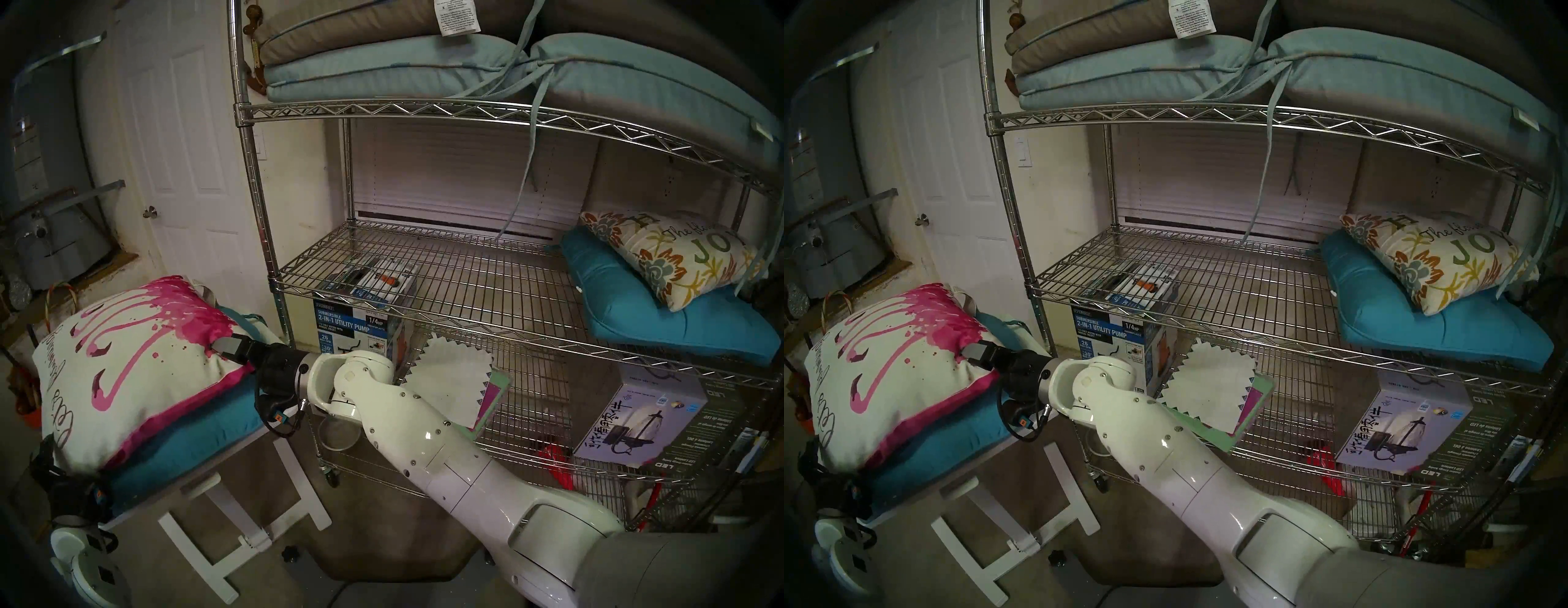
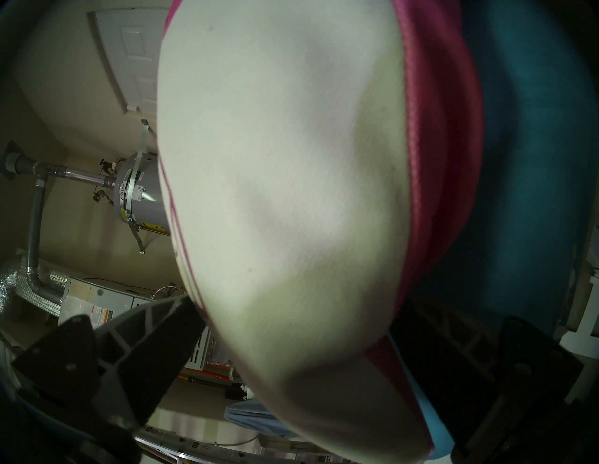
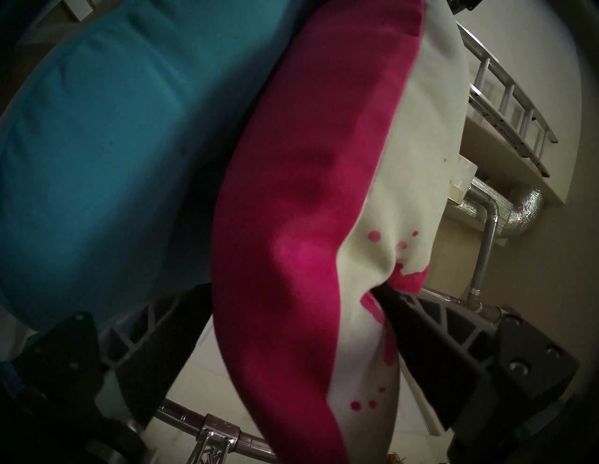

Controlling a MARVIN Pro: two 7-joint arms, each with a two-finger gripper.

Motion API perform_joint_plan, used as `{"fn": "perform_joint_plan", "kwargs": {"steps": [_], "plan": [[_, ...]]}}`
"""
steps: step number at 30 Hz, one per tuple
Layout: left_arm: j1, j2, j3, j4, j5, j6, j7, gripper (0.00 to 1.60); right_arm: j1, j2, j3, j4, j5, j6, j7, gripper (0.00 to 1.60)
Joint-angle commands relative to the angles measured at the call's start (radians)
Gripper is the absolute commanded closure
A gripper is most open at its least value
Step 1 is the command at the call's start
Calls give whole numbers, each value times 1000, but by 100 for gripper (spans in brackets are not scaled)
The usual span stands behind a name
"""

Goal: Put cushion on the shelf

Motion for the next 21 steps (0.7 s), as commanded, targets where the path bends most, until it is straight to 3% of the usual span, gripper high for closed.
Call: {"fn": "perform_joint_plan", "kwargs": {"steps": [1,3,5,6,7,8,21], "plan": [[1,-2,-4,-21,-2,-2,3,0,10,-43,1,-36,21,-8,4,0],[1,-2,-4,-22,-2,-2,3,0,5,-44,0,-37,25,-10,8,0],[3,-2,-11,-6,-35,-50,29,0,-4,-47,2,-38,37,-15,6,0],[10,-3,-14,-1,-36,-69,44,96,-8,-45,2,-39,44,-22,-3,0],[14,-3,-15,0,-28,-72,51,160,-20,-43,1,-51,38,-3,-7,0],[23,1,-15,0,-26,-85,48,160,-20,-39,-3,-56,35,-5,-12,160],[15,-21,48,-6,-1,-104,77,160,-113,39,32,-209,64,-4,16,160]]}}
